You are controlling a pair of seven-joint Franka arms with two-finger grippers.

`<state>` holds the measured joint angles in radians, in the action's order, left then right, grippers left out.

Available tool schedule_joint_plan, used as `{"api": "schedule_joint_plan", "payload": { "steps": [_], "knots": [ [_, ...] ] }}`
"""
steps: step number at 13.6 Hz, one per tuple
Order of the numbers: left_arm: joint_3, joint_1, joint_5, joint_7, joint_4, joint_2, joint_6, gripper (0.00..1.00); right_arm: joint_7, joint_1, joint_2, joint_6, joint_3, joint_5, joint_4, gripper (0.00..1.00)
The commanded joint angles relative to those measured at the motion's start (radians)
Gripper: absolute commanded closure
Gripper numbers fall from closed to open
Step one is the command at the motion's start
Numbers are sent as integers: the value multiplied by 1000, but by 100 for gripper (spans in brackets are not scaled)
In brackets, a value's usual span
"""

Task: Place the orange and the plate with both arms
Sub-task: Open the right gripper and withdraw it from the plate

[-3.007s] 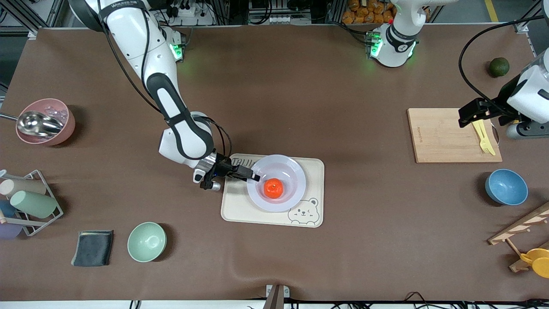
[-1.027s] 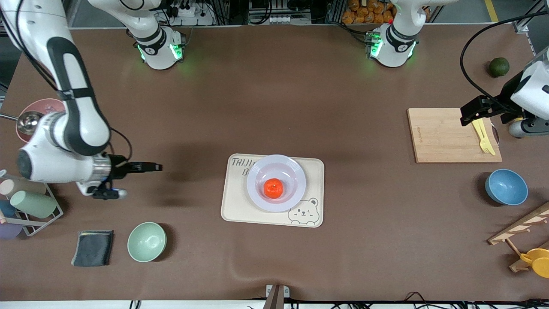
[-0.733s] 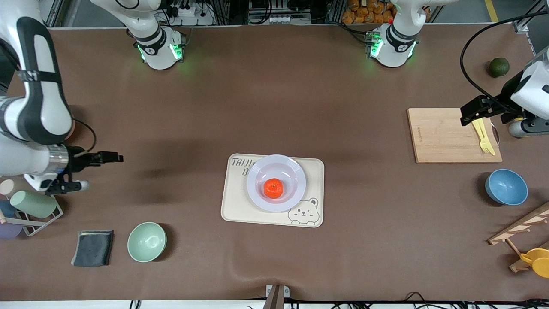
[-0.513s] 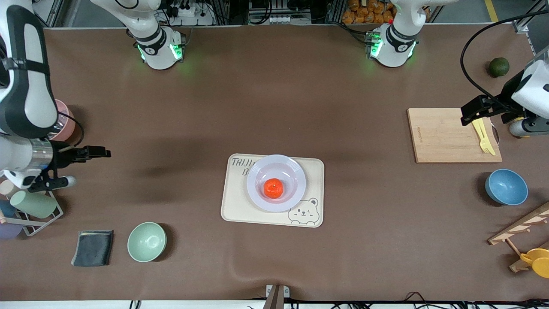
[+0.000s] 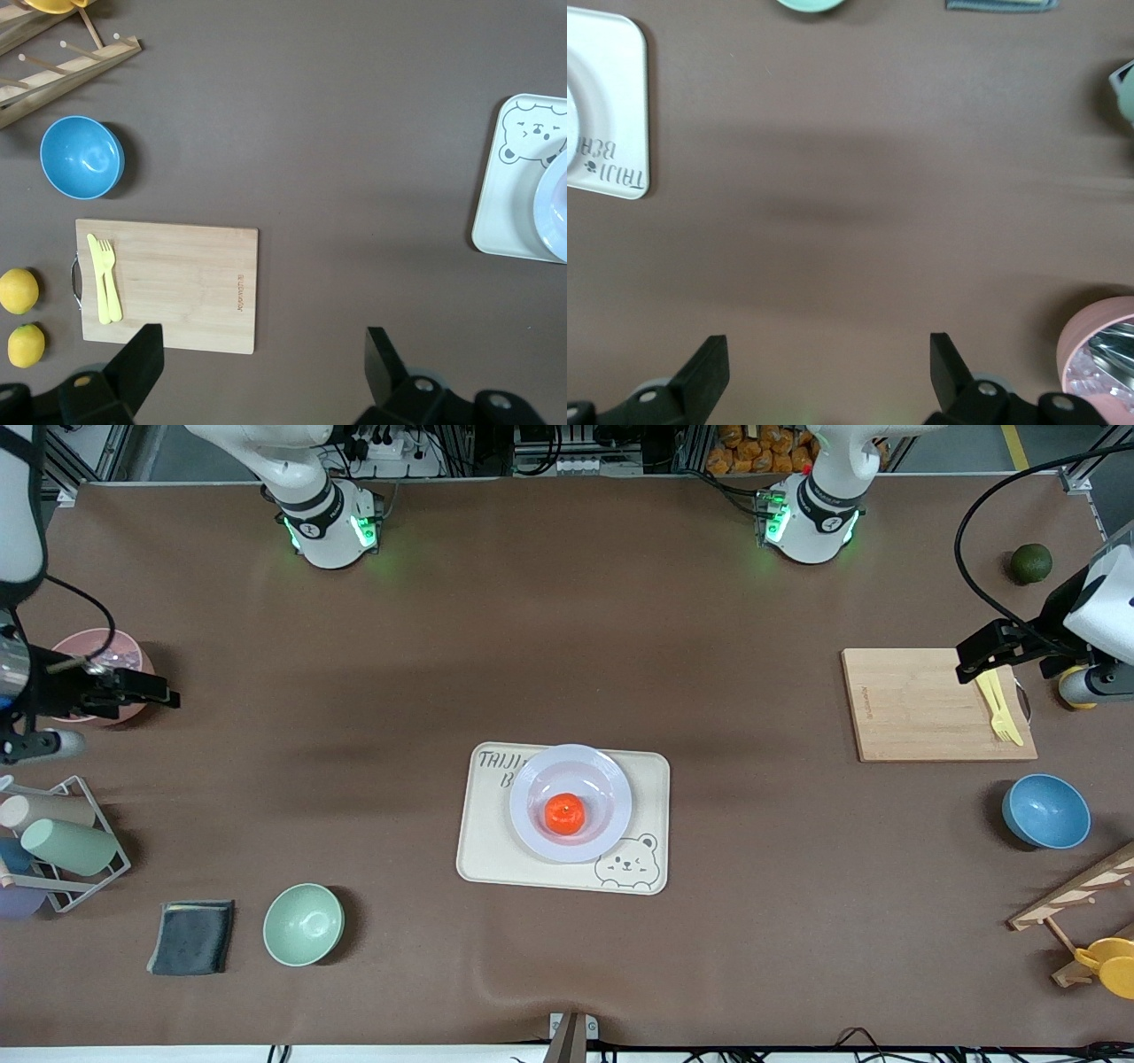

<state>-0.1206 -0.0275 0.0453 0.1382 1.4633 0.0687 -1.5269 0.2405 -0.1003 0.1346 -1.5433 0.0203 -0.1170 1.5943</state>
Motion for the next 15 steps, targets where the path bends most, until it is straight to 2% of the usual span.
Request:
{"api": "schedule_joint_plan", "payload": {
  "steps": [1, 6, 13, 15],
  "knots": [
    [6, 0, 2, -8, -15, -14, 5, 0, -24, 43, -87, 0, 13, 31, 38, 0],
    [4, 0, -2, -6, -15, -14, 24, 0, -26, 131, -148, -17, 46, 105, 30, 0],
    [10, -5, 5, -5, -15, -29, 33, 0, -13, 94, -138, -61, 29, 131, 16, 0],
    [12, -5, 5, -6, -14, -29, 34, 0, -13, 50, -136, -66, -13, 126, 16, 0]
  ]
}}
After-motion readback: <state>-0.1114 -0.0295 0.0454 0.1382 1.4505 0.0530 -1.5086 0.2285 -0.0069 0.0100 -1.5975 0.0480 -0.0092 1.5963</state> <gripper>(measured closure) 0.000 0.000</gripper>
